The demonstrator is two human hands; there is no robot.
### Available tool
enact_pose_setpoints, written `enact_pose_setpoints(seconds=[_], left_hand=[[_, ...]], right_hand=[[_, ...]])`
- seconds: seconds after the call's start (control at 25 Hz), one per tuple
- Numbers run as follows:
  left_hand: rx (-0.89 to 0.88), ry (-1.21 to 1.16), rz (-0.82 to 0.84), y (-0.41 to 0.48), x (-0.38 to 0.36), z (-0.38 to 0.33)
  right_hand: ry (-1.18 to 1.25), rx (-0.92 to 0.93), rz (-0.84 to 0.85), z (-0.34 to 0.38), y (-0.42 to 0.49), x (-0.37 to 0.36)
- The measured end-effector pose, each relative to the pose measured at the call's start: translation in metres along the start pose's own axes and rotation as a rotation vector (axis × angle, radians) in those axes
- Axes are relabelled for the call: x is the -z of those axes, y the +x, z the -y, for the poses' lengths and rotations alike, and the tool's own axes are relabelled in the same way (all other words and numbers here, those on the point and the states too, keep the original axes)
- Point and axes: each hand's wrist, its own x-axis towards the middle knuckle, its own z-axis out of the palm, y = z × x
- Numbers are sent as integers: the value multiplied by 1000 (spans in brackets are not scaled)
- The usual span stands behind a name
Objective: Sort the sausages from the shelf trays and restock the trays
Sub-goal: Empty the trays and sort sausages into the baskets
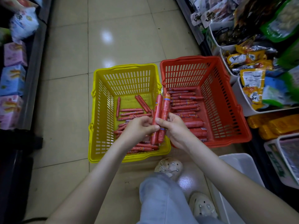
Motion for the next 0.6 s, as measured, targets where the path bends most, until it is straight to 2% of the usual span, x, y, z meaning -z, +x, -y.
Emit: enact_pose_setpoints(seconds=[0.12, 0.2, 0.24, 0.32, 0.36, 0.44, 0.52, 0.6], left_hand=[[30, -43, 22, 12, -20, -9], [41, 11, -41, 22, -28, -10], [12, 114, -106, 28, -29, -10], [-91, 401, -263, 42, -32, -11], [-151, 522, -333, 49, -35, -14], [-283, 697, -400, 68, -45, -17], [-373, 853, -391, 85, -61, -19], [-454, 992, -358, 93, -81, -21]], right_hand=[[-4, 10, -40, 10, -2, 20], [-120, 88, -140, 17, -2, 33], [-280, 164, -245, 22, 3, 42], [-795, 338, -465, 36, 23, 72], [-1089, 395, -487, 44, 36, 89], [-1526, 306, -387, 54, 62, 118], [-1683, 147, -337, 53, 72, 133], [-1714, 171, -347, 43, 56, 140]])
